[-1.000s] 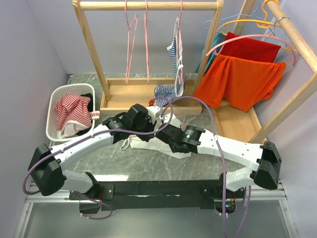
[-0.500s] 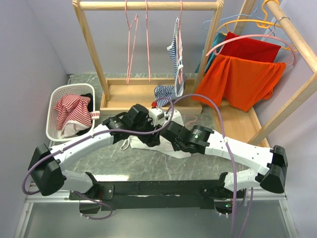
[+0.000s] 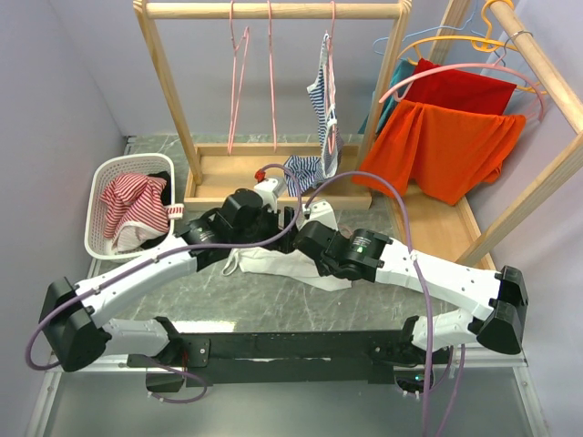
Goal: Remove the tank top from the hanger
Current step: Place the hanger at the clothesline.
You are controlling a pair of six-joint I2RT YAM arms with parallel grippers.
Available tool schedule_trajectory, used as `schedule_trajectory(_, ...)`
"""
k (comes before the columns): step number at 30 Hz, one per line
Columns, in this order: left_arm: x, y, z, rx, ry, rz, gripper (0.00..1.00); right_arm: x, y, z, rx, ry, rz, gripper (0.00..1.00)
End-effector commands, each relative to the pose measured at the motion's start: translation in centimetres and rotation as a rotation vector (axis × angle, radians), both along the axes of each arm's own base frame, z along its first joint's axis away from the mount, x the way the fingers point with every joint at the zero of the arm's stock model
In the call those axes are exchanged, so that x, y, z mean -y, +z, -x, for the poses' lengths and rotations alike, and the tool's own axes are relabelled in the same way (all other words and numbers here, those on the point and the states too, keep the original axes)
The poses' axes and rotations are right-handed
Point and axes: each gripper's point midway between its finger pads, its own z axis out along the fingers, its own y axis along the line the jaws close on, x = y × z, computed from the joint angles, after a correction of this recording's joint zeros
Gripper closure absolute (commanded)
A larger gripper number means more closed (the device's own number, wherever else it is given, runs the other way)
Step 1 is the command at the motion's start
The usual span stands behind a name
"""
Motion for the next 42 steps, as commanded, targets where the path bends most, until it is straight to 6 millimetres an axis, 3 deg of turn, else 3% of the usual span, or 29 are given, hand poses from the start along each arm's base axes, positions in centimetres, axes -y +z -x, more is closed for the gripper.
schedule_trajectory(1,1.0,-0.7,-1.6,-0.062,0.130,0.085,0.26,-1.2,1.9,-0.4,0.028,-0.003,-0.079,1.00)
schedule_trajectory(6,1.6,-1.2,-2.3,-0.095,0.169,0.103,0.34,-1.4,2.6,-0.2,0.033,-0.005,-0.132,1.00)
schedule_trajectory(13,2.3,-0.9,-3.8,-0.084,0.203,0.092,0.81,-2.1,2.5,0.4,0.007,0.027,-0.168,1.00)
schedule_trajectory(15,2.5,-0.6,-4.0,-0.084,0.207,0.100,0.85,-2.2,2.3,0.5,0.002,0.030,-0.169,1.00)
schedule_trajectory(18,2.4,-0.1,-4.1,-0.077,0.214,0.115,0.81,-2.3,2.1,0.7,-0.007,0.033,-0.174,1.00)
schedule_trajectory(21,2.0,1.4,-3.8,-0.056,0.230,0.172,0.42,-2.2,1.5,0.6,-0.011,0.018,-0.150,1.00)
schedule_trajectory(27,1.1,3.0,-3.5,-0.044,0.280,0.266,0.31,-2.7,0.6,0.5,-0.021,0.014,-0.153,1.00)
schedule_trajectory(32,1.4,2.1,-4.5,-0.074,0.347,0.287,0.40,-3.3,1.1,0.6,-0.008,0.012,-0.181,1.00)
schedule_trajectory(39,1.5,0.6,-5.5,-0.098,0.402,0.232,0.75,-3.3,1.5,0.9,0.007,0.008,-0.183,1.00)
schedule_trajectory(42,1.4,0.7,-5.6,-0.093,0.409,0.232,0.83,-3.5,1.6,1.1,0.005,0.012,-0.192,1.00)
